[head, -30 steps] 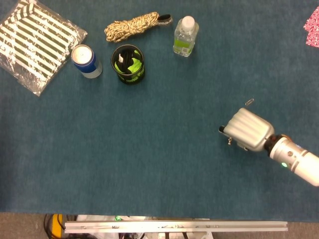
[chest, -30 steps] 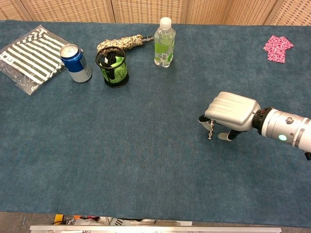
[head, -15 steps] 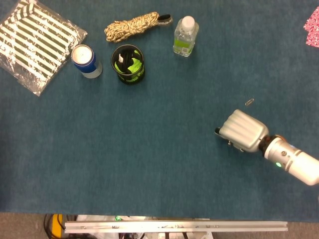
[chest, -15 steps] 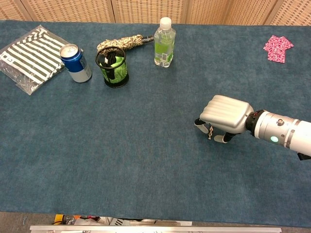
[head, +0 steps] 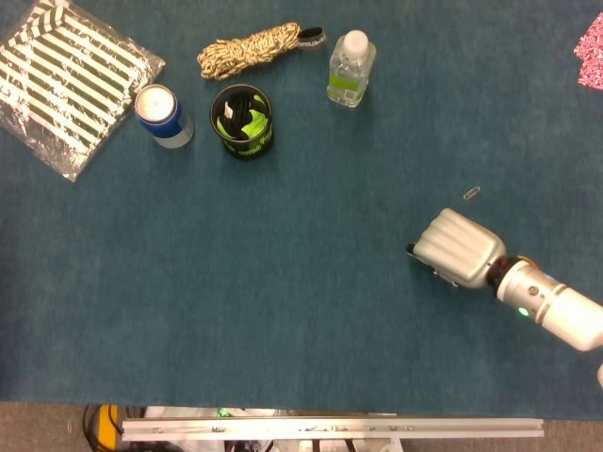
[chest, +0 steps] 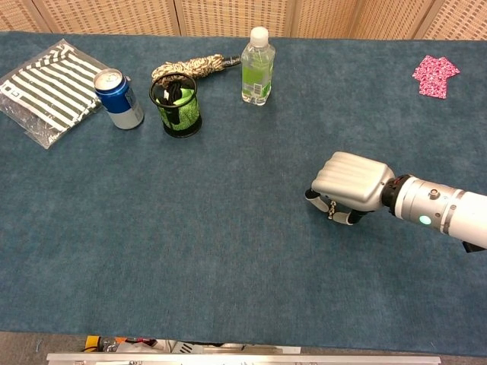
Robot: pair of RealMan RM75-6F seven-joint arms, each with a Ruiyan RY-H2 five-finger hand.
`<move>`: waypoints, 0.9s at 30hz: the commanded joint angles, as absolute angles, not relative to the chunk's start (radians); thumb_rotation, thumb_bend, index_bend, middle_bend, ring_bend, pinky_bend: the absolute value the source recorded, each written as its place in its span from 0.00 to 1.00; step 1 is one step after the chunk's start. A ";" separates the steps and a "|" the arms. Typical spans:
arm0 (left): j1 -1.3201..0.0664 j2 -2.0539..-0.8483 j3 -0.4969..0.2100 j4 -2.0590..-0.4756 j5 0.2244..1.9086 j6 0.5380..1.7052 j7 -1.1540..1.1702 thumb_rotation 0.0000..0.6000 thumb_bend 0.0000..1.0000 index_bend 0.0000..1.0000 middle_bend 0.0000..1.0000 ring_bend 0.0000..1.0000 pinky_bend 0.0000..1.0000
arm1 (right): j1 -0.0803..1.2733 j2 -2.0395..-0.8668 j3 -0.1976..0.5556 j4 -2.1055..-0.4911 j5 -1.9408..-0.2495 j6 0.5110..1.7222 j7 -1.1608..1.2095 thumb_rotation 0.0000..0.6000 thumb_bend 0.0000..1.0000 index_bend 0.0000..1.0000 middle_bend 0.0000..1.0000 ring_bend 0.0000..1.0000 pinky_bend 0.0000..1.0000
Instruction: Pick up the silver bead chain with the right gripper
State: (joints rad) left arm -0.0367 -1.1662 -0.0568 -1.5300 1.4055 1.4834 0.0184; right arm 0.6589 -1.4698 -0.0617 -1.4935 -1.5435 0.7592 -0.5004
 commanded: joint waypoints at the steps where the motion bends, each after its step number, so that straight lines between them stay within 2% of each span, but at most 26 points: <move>1: -0.036 -1.167 -0.057 -1.529 1.404 1.482 0.018 1.00 0.22 0.00 0.00 0.00 0.00 | 0.661 -1.473 -0.063 -1.488 -1.539 0.759 -0.502 1.00 0.28 0.57 0.96 0.99 1.00; 8: -0.034 -1.166 -0.059 -1.528 1.402 1.485 0.017 1.00 0.22 0.00 0.00 0.00 0.00 | 0.663 -1.482 -0.065 -1.477 -1.528 0.766 -0.505 1.00 0.28 0.59 0.97 0.99 1.00; 17: -0.033 -1.167 -0.058 -1.527 1.403 1.484 0.016 1.00 0.22 0.00 0.00 0.00 0.00 | 0.658 -1.478 -0.069 -1.475 -1.538 0.803 -0.466 1.00 0.35 0.66 0.98 1.00 1.00; 27: -0.033 -1.164 -0.059 -1.533 1.408 1.486 0.019 1.00 0.22 0.00 0.00 0.00 0.00 | 0.618 -1.412 -0.066 -1.541 -1.571 0.924 -0.357 1.00 0.36 0.67 0.98 1.00 1.00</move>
State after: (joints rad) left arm -0.0337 -1.1650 -0.0586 -1.5316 1.4065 1.4852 0.0189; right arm 0.6304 -1.4284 -0.0677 -1.5270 -1.5620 0.8991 -0.3790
